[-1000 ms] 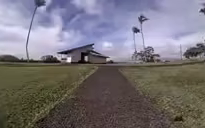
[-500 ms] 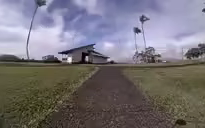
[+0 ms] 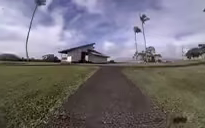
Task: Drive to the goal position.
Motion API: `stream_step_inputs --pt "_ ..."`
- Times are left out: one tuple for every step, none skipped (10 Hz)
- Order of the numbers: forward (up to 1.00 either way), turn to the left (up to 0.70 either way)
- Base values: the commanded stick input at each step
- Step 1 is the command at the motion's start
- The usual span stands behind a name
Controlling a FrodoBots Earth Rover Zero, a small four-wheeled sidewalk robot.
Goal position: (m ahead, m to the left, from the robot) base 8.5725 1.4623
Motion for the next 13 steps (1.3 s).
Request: stream_step_inputs --pt "0.5 0.0" --pt "0.5 0.0" --pt "0.5 0.0" --pt "0.5 0.0" --pt "0.5 0.0" --pt "0.5 0.0" --pt "0.5 0.0" --pt "0.5 0.0" --pt "0.5 0.0" --pt "0.5 0.0" --pt "0.5 0.0" --pt "0.5 0.0" --pt "0.5 0.0"
